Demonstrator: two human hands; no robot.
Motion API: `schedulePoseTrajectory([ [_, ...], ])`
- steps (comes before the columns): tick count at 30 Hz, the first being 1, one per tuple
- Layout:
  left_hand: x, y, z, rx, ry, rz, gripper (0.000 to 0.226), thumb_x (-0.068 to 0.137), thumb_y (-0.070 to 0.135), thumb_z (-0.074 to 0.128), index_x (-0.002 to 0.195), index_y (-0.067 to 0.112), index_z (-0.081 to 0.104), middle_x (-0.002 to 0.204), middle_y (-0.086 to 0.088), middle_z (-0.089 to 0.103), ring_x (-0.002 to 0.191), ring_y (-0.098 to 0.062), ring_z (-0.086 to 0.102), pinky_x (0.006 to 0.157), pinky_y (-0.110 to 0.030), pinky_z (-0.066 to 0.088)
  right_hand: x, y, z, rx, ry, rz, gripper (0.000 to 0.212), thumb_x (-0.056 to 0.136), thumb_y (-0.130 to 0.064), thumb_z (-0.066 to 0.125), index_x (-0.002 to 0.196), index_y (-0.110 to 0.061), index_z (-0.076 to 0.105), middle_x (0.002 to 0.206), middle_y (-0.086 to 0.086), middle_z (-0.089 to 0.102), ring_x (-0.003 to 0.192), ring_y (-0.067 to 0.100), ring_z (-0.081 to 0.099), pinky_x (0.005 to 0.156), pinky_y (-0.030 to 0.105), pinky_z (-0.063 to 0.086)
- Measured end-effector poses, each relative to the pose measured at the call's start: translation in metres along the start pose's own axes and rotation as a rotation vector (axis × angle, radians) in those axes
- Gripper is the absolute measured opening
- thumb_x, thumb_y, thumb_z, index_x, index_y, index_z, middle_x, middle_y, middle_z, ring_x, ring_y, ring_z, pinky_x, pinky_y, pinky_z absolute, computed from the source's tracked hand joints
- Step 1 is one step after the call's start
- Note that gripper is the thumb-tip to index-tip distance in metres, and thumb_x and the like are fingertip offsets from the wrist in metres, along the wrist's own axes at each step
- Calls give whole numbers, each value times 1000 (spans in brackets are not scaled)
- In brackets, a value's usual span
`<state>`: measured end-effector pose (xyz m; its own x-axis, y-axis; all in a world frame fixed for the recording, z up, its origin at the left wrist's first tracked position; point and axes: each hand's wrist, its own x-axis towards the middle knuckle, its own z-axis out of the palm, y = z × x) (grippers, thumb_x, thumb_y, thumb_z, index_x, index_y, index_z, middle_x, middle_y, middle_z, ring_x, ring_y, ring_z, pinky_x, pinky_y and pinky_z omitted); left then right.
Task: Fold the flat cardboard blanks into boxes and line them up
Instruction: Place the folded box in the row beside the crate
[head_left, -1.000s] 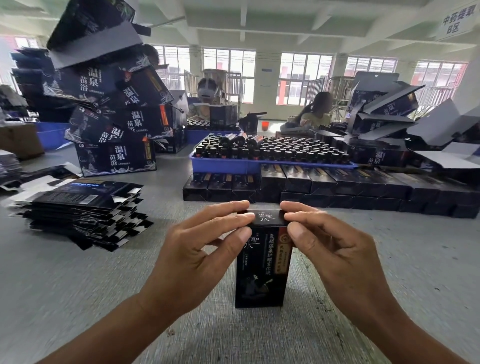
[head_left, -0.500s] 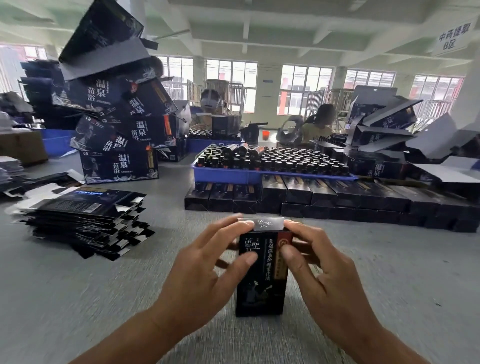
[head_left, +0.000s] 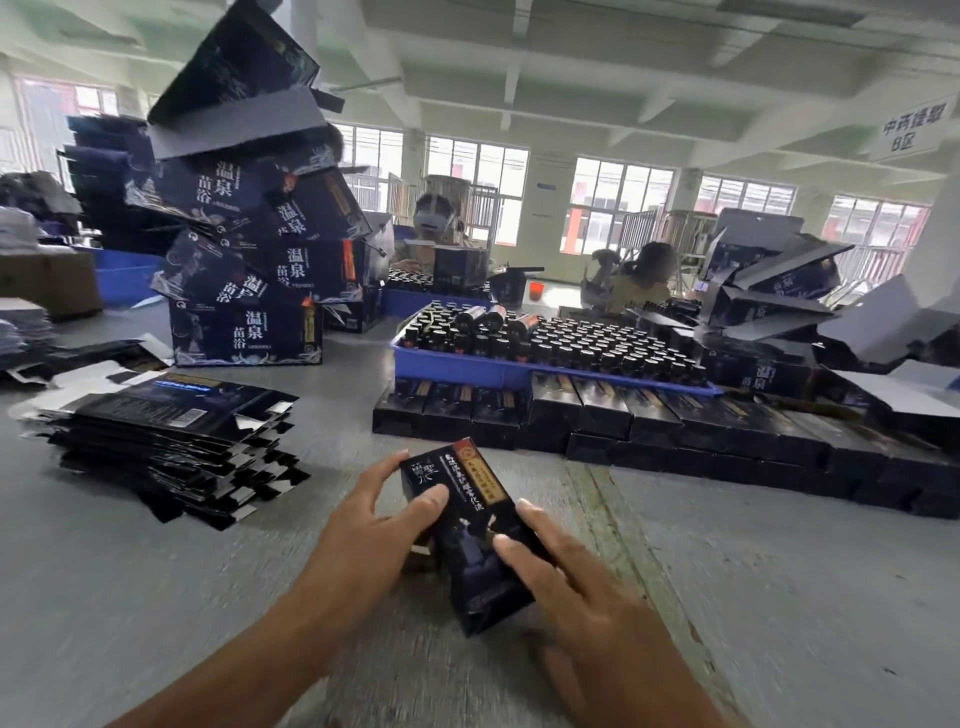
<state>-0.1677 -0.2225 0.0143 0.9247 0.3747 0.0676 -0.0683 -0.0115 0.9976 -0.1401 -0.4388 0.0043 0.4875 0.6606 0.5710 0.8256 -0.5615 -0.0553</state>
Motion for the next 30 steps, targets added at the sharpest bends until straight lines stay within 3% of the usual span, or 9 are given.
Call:
schedulePoseTrajectory([
  [3, -2, 2, 2, -11, -74, -20, 50, 90, 46, 67, 132, 55, 43, 90, -4, 79, 82, -20, 77, 66, -26, 60, 4, 3, 1, -67, 23, -42, 87, 54, -12, 98, 134, -17, 63, 148, 7, 54, 102, 21, 72, 68, 36, 64],
  [7, 1, 1, -1, 63, 5, 22, 54, 91, 59, 53, 142, 53, 36, 94, -2, 78, 80, -16, 76, 80, -37, 56, 13, 10, 3, -155, 12, -31, 91, 54, -17, 98, 137, -13, 61, 145, 5, 58, 107, 22, 70, 78, 40, 63],
  [11, 7, -5, -10, 490, 91, 153, 53, 96, 55, 49, 145, 42, 36, 94, 7, 71, 85, -9, 70, 86, -41, 57, 49, 34, 12, -229, 71, 36, 74, 73, -33, 87, 139, -14, 59, 142, 4, 60, 126, 30, 60, 95, 51, 54],
  [16, 3, -13, 1, 1006, -1, 349, 45, 98, 61, 40, 140, 52, 29, 95, 27, 56, 88, 4, 54, 86, -25, 51, 116, 73, 36, -287, -20, 208, 72, 94, -43, 63, 155, -24, 32, 161, -3, 35, 151, 27, 23, 117, 48, 26],
  [26, 25, -17, -2, 1052, -104, 426, 43, 98, 66, 33, 139, 53, 34, 124, 30, 43, 113, 13, 38, 97, -13, 39, 212, 125, 75, -432, -278, 378, 68, 92, -45, 67, 148, -22, 38, 156, 1, 42, 152, 35, 16, 118, 56, 21],
  [30, 27, -17, -3, 1086, -138, 436, 43, 99, 65, 32, 139, 50, 34, 132, 26, 40, 119, 11, 36, 96, -14, 40, 219, 131, 81, -388, -366, 476, 86, 85, -45, 74, 154, -22, 29, 161, 6, 33, 152, 39, 10, 120, 60, 18],
])
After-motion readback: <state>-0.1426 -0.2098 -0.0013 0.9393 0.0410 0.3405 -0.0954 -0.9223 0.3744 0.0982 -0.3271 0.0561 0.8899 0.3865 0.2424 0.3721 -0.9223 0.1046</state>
